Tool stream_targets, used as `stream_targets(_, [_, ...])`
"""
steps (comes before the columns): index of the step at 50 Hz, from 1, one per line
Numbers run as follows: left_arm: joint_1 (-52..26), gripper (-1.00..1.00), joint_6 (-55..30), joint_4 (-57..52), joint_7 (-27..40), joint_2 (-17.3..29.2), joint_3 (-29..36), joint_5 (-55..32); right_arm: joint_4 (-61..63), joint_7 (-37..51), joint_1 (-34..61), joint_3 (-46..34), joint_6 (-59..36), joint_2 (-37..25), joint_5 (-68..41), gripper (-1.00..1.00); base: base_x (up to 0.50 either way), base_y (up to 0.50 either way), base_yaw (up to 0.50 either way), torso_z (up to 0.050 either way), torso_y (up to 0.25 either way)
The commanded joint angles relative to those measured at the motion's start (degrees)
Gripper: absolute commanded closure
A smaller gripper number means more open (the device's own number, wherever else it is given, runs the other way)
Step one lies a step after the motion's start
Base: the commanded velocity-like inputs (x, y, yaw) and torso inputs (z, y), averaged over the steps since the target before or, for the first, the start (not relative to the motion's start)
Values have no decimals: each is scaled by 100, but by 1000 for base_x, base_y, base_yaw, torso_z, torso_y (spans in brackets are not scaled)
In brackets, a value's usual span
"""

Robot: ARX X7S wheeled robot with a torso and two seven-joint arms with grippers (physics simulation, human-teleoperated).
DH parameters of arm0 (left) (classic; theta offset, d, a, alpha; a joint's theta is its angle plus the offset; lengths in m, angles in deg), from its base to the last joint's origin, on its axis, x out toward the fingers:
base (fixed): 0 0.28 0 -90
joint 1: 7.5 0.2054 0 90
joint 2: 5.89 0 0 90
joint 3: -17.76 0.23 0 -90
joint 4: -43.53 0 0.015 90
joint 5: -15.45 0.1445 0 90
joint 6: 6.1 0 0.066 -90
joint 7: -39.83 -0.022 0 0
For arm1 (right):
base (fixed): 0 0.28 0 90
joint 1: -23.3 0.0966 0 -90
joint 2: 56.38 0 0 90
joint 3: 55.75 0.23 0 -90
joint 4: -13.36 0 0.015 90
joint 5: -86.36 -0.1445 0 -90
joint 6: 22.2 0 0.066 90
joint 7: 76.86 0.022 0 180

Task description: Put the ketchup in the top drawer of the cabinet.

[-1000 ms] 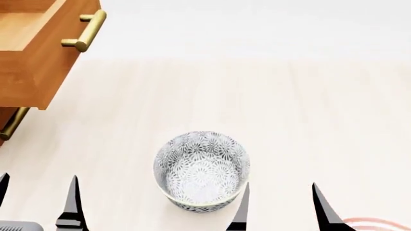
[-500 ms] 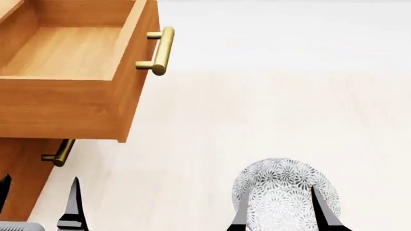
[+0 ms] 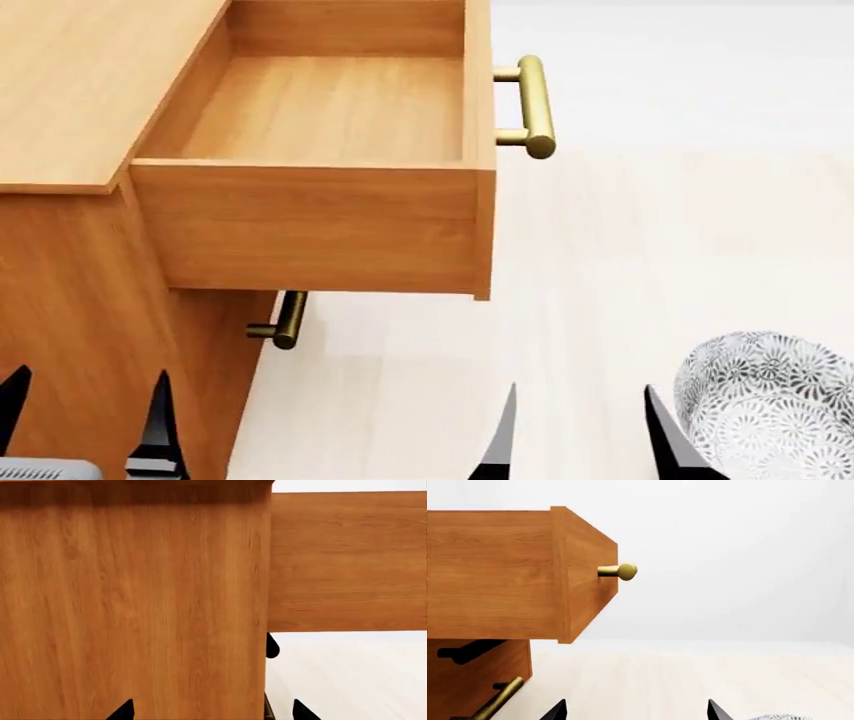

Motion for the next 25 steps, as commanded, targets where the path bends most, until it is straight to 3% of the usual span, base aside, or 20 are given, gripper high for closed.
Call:
stream_targets(1, [-1,-100,33,24,42,24,49,-27,28,5,-40,21,112,-54,-114,-100,0,0,0,0,0])
stream_targets(8, [1,-100,29,8,93,64,79,-66,16,24,-36,10,132,-71,-153,-100,-35,0,0,0,0])
stream_targets(15, [-6,-100,71,52,144,108,130,-95,15,17,-63,3,214,-91,-213,-100,-464,0,0,0,0])
stream_targets(25, [-43,-100,79,89,217,163,193,-136,-37,67,-22,-28,189,-129,-247,-100,0,0,0,0,0])
